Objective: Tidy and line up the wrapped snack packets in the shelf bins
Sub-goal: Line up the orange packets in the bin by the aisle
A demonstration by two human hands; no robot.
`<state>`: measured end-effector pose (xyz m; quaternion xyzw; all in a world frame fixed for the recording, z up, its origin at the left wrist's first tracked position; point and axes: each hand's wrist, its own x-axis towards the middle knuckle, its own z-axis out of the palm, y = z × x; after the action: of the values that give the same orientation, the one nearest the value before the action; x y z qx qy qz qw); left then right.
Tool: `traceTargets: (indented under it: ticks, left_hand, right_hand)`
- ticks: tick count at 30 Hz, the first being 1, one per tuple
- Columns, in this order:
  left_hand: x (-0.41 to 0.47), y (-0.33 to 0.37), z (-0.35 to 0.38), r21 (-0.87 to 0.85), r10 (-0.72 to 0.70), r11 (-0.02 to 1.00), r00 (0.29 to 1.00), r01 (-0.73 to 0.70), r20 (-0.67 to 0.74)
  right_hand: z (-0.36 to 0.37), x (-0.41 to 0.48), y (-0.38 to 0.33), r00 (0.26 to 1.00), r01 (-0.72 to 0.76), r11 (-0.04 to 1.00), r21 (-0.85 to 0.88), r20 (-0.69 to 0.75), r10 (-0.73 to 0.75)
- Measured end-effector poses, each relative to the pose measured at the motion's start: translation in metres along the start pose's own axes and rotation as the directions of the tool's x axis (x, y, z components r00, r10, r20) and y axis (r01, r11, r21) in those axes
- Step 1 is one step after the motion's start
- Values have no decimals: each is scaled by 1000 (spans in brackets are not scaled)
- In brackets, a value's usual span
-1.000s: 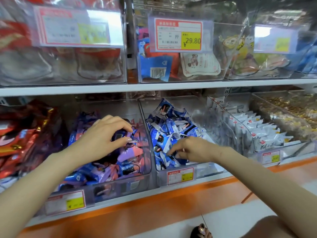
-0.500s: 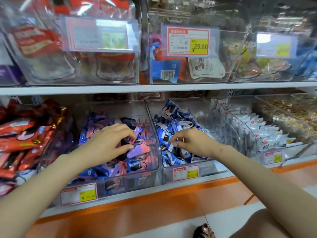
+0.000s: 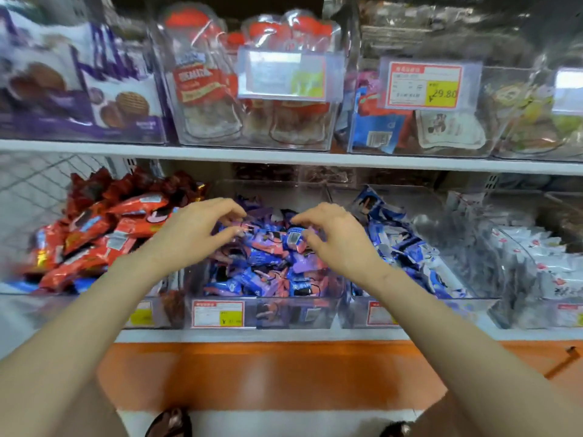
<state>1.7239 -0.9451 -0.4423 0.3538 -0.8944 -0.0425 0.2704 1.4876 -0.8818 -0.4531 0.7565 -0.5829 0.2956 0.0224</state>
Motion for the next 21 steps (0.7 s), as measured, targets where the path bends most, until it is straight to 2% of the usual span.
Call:
traceTargets:
  ticks: [3,8,11,16,18,21]
  left_hand:
    - [-19,-8,-15,-95,-123,989,990,116,-63]
    - [-54,-14,-36,-166,-284,953,941,255,-182]
    - [-78,-15,-38,-141,-326,941,938,309,-117]
    - [-108,-13,-42,-7,-346,936,926,351,150]
    - [-116,-14,-51,0,-359,932,921,363,155]
    - [-130,-26,-69,24,-451,892,890,451,69]
  right_hand:
    - [18,3,-19,994,103,994,-45,40,-102]
    - [43,14,-42,976,191,980,-58,115,-183]
    - [52,25,-58,966,193,981,0,175,-190]
    - [67,41,-97,957,218,967,134,164,-239]
    - [76,44,-112,944,257,956,141,174,-279]
    - [88,45,-126,923,328,932,153,160,-351]
